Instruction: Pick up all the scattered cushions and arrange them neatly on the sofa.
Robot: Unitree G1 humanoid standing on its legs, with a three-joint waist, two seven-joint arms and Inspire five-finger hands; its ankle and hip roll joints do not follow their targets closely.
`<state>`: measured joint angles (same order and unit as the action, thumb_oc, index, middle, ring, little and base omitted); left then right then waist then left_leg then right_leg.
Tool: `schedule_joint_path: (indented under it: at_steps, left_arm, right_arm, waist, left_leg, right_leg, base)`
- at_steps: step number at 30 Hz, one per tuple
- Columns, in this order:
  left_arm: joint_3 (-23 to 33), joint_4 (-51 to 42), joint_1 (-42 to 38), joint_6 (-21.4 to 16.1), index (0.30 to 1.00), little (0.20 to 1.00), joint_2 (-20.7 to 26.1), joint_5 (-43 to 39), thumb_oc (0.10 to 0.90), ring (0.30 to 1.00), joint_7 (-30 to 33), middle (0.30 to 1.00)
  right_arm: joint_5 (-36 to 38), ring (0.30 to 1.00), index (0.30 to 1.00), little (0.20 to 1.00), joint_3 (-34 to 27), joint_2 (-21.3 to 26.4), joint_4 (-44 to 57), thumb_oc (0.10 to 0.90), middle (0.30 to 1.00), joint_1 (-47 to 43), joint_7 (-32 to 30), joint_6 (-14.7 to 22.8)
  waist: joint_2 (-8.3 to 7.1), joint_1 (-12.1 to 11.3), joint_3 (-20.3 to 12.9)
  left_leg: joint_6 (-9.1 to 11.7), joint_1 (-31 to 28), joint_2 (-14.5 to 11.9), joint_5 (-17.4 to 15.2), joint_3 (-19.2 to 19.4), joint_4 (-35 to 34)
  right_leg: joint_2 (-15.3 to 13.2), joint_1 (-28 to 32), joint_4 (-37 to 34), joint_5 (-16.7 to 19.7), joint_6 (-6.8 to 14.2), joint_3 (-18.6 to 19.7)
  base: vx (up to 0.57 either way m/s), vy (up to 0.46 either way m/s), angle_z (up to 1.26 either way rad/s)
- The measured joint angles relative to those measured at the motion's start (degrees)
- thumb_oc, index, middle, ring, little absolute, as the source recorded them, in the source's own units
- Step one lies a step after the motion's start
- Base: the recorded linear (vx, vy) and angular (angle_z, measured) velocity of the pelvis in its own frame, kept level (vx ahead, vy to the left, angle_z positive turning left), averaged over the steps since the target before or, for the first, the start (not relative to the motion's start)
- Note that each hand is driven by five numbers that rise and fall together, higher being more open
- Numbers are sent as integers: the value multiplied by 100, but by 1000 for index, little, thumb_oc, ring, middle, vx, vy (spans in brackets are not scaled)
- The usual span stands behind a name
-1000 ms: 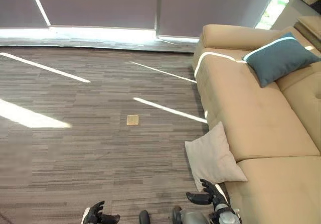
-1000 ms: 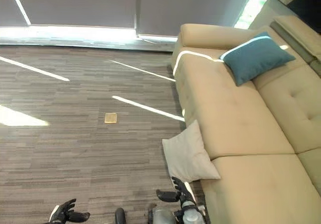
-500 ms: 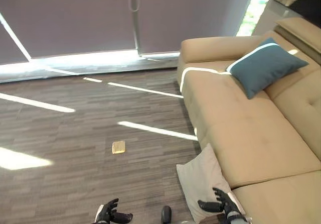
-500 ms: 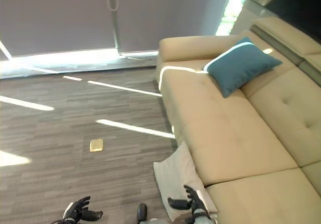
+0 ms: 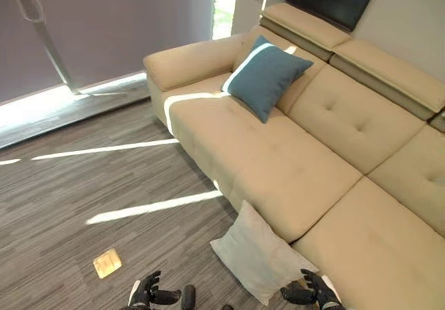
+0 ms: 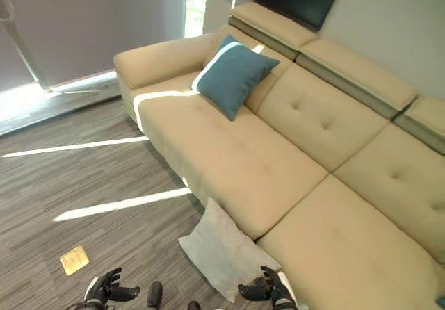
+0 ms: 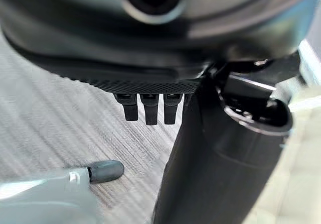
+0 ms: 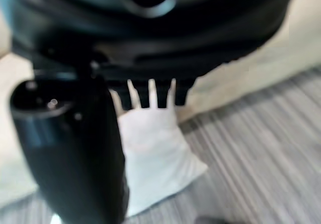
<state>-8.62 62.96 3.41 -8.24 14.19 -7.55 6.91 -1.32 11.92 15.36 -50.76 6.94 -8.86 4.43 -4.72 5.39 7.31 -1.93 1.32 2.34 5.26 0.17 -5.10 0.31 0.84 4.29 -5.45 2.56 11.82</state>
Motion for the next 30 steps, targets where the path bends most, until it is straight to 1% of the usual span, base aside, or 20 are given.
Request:
schedule_joint_path:
  at_steps: [1, 2, 3, 4, 5, 6, 7, 8, 10, 12, 14, 16, 18, 19, 20, 25, 27, 28, 29, 30]
  left_arm:
    - [-9, 1, -49, 0, 900, 900, 25, 94, 800, 900, -1, 900]
    - [-6, -76, -136, -2, 900, 900, 78, 91, 800, 900, 7, 900]
    - [44, -74, -156, -3, 900, 900, 174, 86, 800, 900, 10, 900]
    - [72, -87, -208, -17, 900, 900, 169, 80, 800, 900, 19, 900]
    - [174, -38, -290, -5, 900, 900, 243, 80, 800, 900, 13, 900]
    - [263, -46, -304, -16, 900, 900, 209, 76, 800, 900, 14, 900]
    - [249, -55, -245, -29, 900, 900, 227, 63, 800, 900, 25, 900]
    - [284, -62, -229, -18, 900, 900, 236, 61, 800, 900, 14, 900]
    - [364, -53, 54, -16, 900, 900, 234, 33, 800, 900, 12, 900]
    - [421, 27, 206, 54, 900, 900, 171, 37, 800, 900, 2, 900]
    - [410, -7, 198, 64, 900, 900, 103, 38, 800, 900, -19, 900]
    - [238, -44, 99, 69, 900, 900, 69, 45, 800, 900, -30, 900]
    - [229, -57, 78, 73, 900, 900, -15, 44, 800, 900, -44, 900]
    - [189, -132, 78, 65, 900, 900, -66, 27, 800, 900, -47, 900]
    - [193, -180, 79, 66, 900, 900, -89, -7, 800, 900, -58, 900]
    - [41, -283, -78, 41, 900, 900, -116, -127, 800, 900, -125, 900]
    - [-33, -279, -98, 44, 900, 900, -141, -131, 800, 900, -145, 900]
    - [-37, -271, -65, 48, 900, 900, -183, -136, 800, 900, -147, 900]
    - [-34, -255, -50, 49, 900, 900, -190, -141, 800, 900, -151, 900]
    - [-11, -199, -51, 68, 900, 900, -160, -168, 800, 900, -153, 900]
  right_arm:
    - [0, 900, 900, 900, 6, -92, 18, 800, 900, -1, 0, 0]
    - [-8, 900, 900, 900, 43, -199, 31, 800, 900, -30, 0, -5]
    - [-22, 900, 900, 900, 251, -266, 236, 800, 900, -285, 1, 14]
    - [-50, 900, 900, 900, 385, -284, 273, 800, 900, -479, 20, 45]
    - [-68, 900, 900, 900, 377, -295, 309, 800, 900, -594, 40, 56]
    - [-88, 900, 900, 900, 331, -289, 323, 800, 900, -634, 35, 41]
    - [-98, 900, 900, 900, 326, -280, 327, 800, 900, -603, 48, 19]
    - [-101, 900, 900, 900, 305, -250, 360, 800, 900, -534, 39, 6]
    - [-170, 900, 900, 900, 309, -240, 419, 800, 900, -435, 48, 4]
    - [-185, 900, 900, 900, 202, -176, 616, 800, 900, -345, 9, 18]
    - [-184, 900, 900, 900, 141, -47, 623, 800, 900, -284, -5, 7]
    - [-181, 900, 900, 900, -32, 106, 661, 800, 900, -176, -21, 5]
    - [-177, 900, 900, 900, -31, 267, 644, 800, 900, -158, -23, 6]
    - [-157, 900, 900, 900, -64, 362, 643, 800, 900, -253, -29, 7]
    - [-155, 900, 900, 900, -65, 404, 644, 800, 900, -325, -30, 6]
    - [-35, 900, 900, 900, -65, 447, 599, 800, 900, -270, -46, 0]
    - [-29, 900, 900, 900, -62, 438, 591, 800, 900, -222, -46, 1]
    - [-20, 900, 900, 900, -63, 436, 536, 800, 900, -223, -46, 1]
    - [-17, 900, 900, 900, -69, 425, 476, 800, 900, -231, -52, 3]
    - [-7, 900, 900, 900, -79, 350, 388, 800, 900, -239, -66, -12]
  waist:
    - [27, 46, 21]
    - [40, -20, 59]
    - [133, -89, 194]
    - [234, -222, 310]
    - [290, -237, 347]
    - [305, -159, 350]
    - [329, -284, 343]
    - [311, -225, 328]
    - [245, -358, 143]
    - [254, -219, 74]
    - [266, -254, 56]
    - [163, -302, -2]
    - [155, -279, 4]
    - [94, -331, 36]
    - [125, -378, 37]
    - [139, -308, 22]
    - [156, -301, 6]
    - [264, -323, -43]
    - [276, -301, -52]
    - [192, -307, -60]
  left_leg:
    - [-98, -35, 61, -14, 170, 3]
    - [-132, -57, 49, -27, 568, 22]
    - [-148, -12, -22, -41, 762, 81]
    - [-260, 11, -155, -128, 1082, 57]
    - [-337, 11, -109, -187, 1161, 9]
    - [-356, -34, -53, -252, 1297, 8]
    - [-260, -192, -83, -336, 1536, 5]
    - [-117, -261, -117, -433, 1682, 6]
    - [-24, -370, -237, -473, 2104, 8]
    - [94, -397, -339, -511, 2071, 67]
    - [183, -354, -453, -561, 2069, 243]
    - [253, 13, -547, -629, 1844, 1006]
    - [264, 123, -627, -637, 1679, 1518]
    - [375, 387, -654, -791, 1351, 2158]
    - [499, 416, -640, -884, 993, 2198]
    - [673, 680, -758, -710, 544, 1428]
    - [620, 759, -824, -478, 514, 1203]
    - [607, 767, -818, -231, 378, 958]
    - [585, 809, -823, -215, 295, 940]
    - [527, 668, -771, -180, 301, 854]
  right_leg:
    - [-85, -56, 55, -61, 97, 0]
    - [-95, -257, 55, 129, 179, -9]
    - [-113, -370, -179, 470, 277, -269]
    - [-105, -518, -255, 585, 368, -1048]
    - [-360, -567, -99, 504, 405, -2163]
    - [-607, -428, -151, 383, 343, -3025]
    - [-863, -365, -87, 380, 324, -3807]
    - [-877, -353, 28, 369, 355, -3861]
    - [-932, -583, 385, 320, 357, -4009]
    - [-732, -554, 277, 235, 235, -3690]
    - [-582, -390, 56, 269, 178, -3593]
    - [-558, -293, -149, 361, -102, -3511]
    - [-533, -138, -274, 359, -166, -3442]
    - [-513, -18, -368, 368, -289, -3231]
    - [-471, 36, -405, 381, -327, -3138]
    - [-337, 237, -603, 359, -354, -3021]
    - [-277, 271, -637, 340, -325, -2955]
    - [-195, 272, -620, 305, -269, -2858]
    - [-170, 296, -645, 286, -231, -2838]
    - [-204, 321, -631, 268, -171, -2769]
  base:
    - [-74, 207, -128]
    - [-91, 168, -165]
    - [-53, 127, -237]
    - [15, 102, -232]
    - [20, 76, -167]
    - [127, 67, -130]
    - [67, 21, -82]
    - [127, -18, -89]
    - [86, -84, -87]
    - [65, -94, -36]
    - [46, -90, 1]
    - [23, -43, -4]
    - [31, -5, -28]
    - [67, 33, -54]
    - [98, 50, -67]
    - [126, 87, -21]
    - [105, 122, -21]
    - [109, 147, -30]
    - [160, 213, -25]
    - [100, 121, -9]
